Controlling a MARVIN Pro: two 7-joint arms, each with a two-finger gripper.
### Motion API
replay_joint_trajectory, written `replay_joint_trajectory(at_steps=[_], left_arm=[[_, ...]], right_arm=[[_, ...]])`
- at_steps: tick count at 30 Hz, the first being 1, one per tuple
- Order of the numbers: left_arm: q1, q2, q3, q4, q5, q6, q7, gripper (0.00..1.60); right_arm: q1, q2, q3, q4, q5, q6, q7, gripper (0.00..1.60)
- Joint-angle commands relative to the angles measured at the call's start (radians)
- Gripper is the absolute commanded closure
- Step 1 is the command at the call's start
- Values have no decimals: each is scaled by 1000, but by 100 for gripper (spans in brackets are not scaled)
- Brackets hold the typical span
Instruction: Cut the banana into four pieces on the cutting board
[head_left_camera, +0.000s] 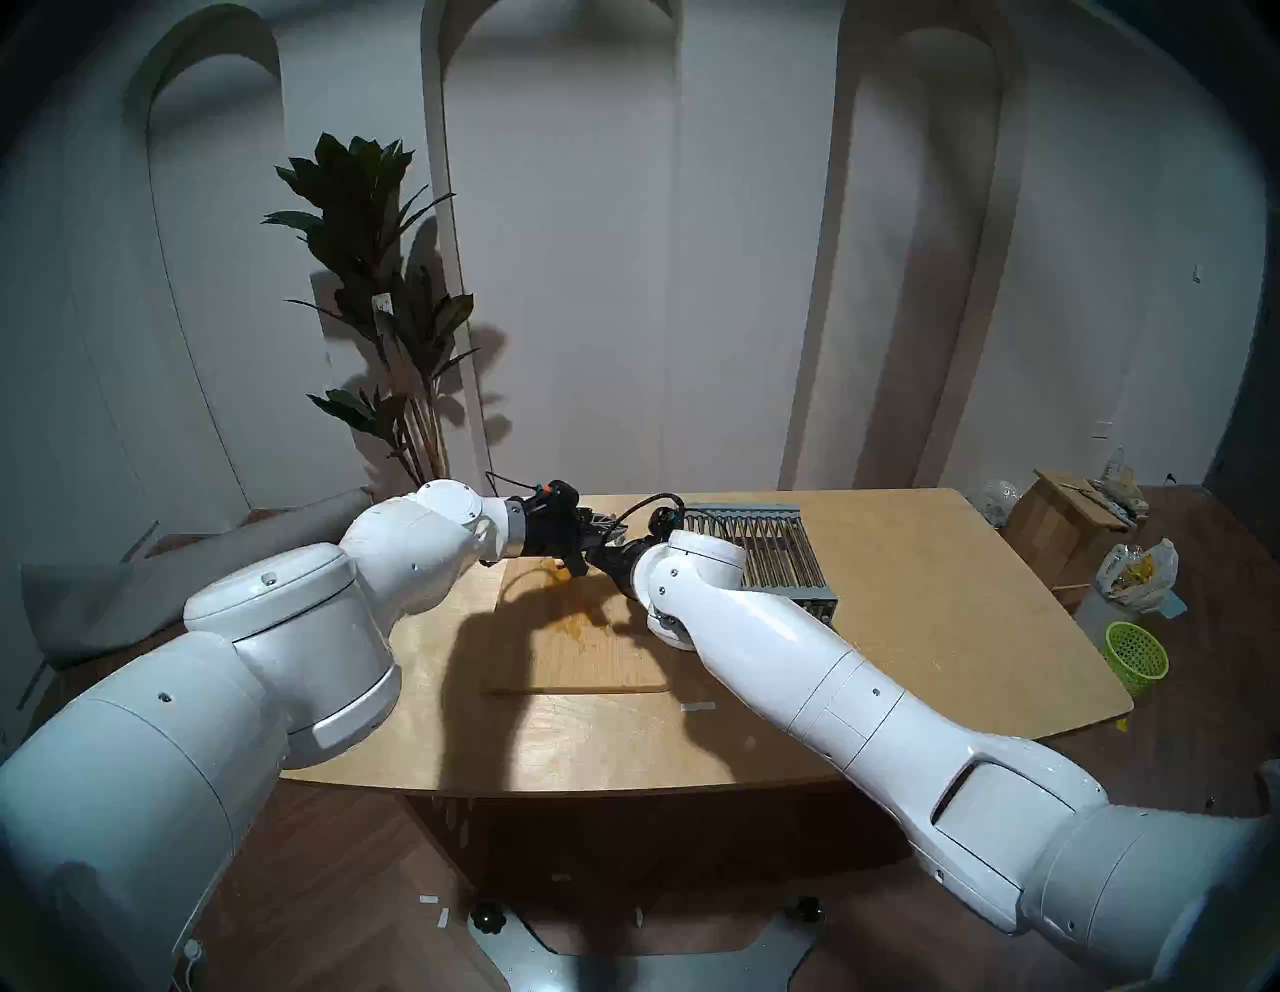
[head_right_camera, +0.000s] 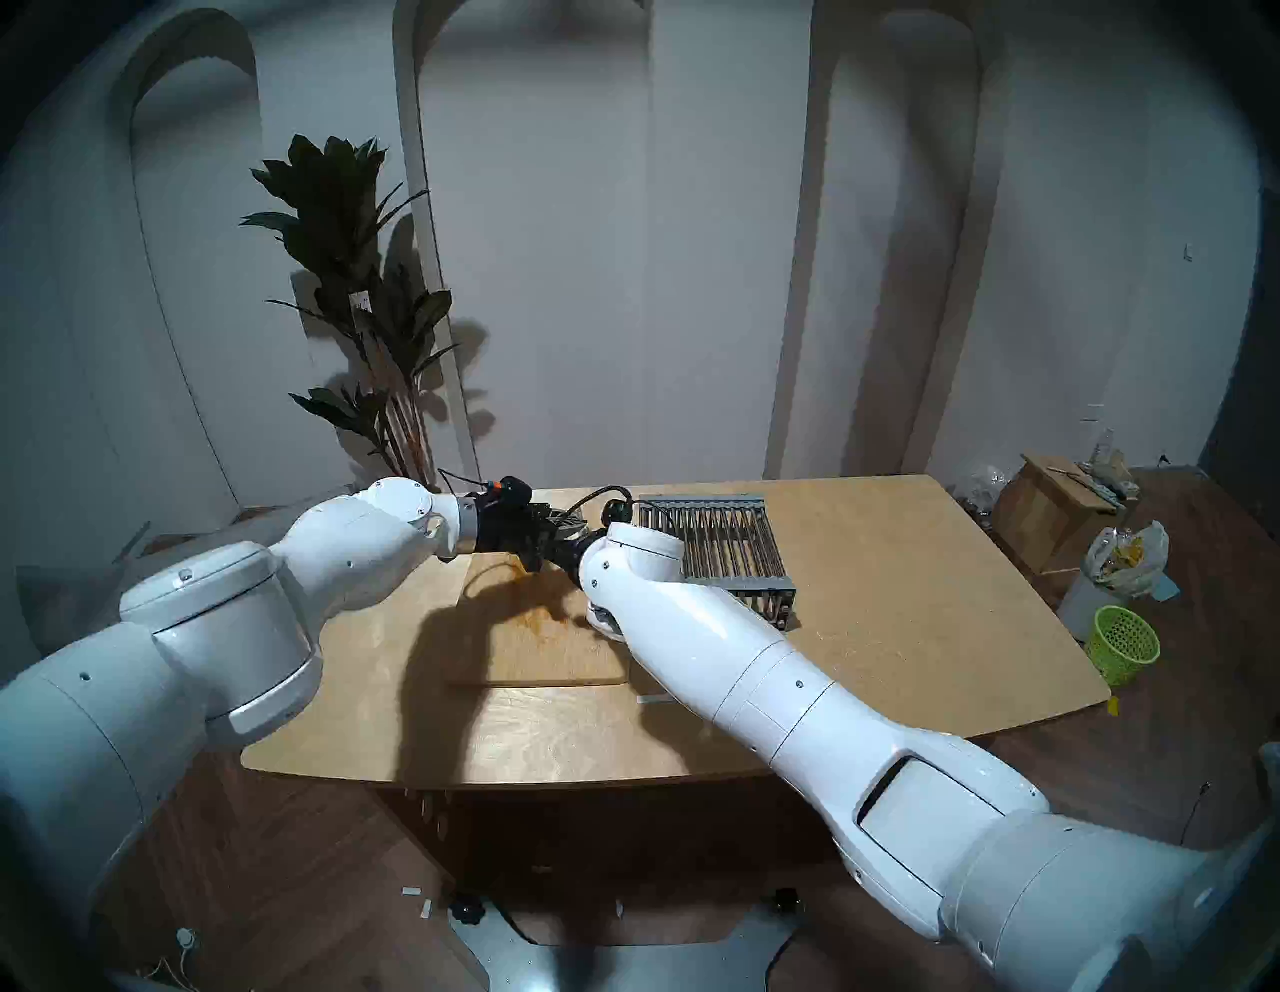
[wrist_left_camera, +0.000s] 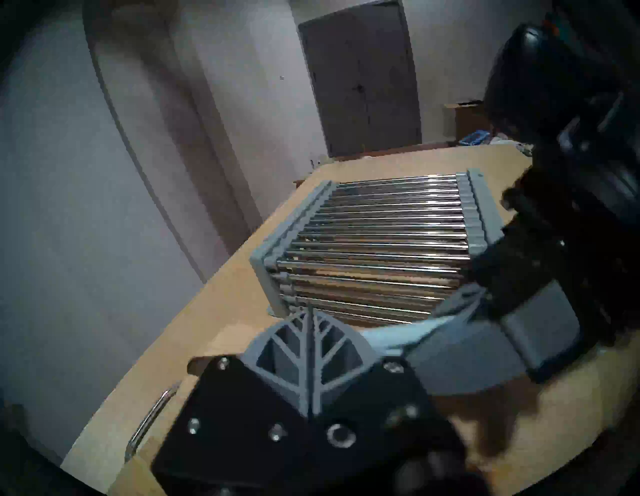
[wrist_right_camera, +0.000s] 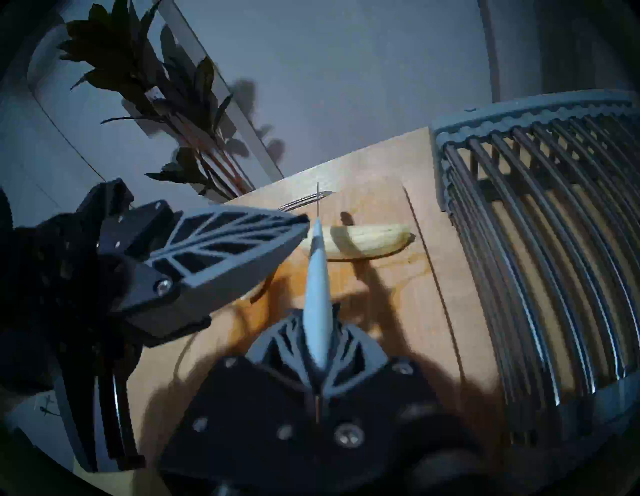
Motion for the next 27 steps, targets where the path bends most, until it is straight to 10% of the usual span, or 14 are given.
replay_joint_trajectory(at_steps=[1, 27], left_arm=[[-13, -12, 6, -1, 9, -23, 10, 160], [-36, -28, -57, 9, -20, -27, 86, 160]], right_arm=[[17, -3, 7, -8, -3, -2, -4, 160], [11, -27, -8, 3, -3, 0, -6, 160]])
